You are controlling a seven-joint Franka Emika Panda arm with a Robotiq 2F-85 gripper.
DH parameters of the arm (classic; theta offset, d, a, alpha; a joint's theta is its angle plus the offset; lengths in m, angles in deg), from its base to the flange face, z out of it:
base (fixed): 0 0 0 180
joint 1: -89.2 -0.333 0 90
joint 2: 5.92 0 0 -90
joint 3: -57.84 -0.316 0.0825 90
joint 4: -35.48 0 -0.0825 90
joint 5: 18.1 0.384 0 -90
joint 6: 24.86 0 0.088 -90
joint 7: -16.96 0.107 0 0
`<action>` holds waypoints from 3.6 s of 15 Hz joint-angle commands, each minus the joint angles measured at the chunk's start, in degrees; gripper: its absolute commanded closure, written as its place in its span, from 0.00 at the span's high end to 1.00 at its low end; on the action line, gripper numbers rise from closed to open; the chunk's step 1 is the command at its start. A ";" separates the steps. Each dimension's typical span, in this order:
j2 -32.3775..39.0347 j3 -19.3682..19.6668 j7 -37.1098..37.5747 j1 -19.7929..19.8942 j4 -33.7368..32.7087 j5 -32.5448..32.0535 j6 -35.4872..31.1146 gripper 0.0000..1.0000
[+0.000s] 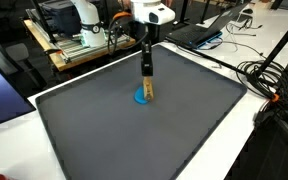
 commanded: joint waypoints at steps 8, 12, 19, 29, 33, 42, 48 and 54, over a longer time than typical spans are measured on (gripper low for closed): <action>1.49 2.16 3.15 0.33 1.56 -6.65 2.54 0.22; 1.56 2.46 3.40 0.43 1.36 -6.94 3.70 0.22; 1.52 2.57 3.80 -0.04 1.20 -8.84 5.56 0.22; 0.41 0.60 3.18 0.19 0.14 -4.53 6.43 0.22; 0.50 0.02 3.94 0.11 -0.45 -3.21 6.78 0.22; 2.64 -0.13 9.02 0.47 -2.76 1.57 6.90 0.22; 3.13 -0.32 13.25 0.79 -2.98 4.12 4.86 0.22; 3.64 -0.54 17.62 0.89 -2.99 6.59 0.58 0.22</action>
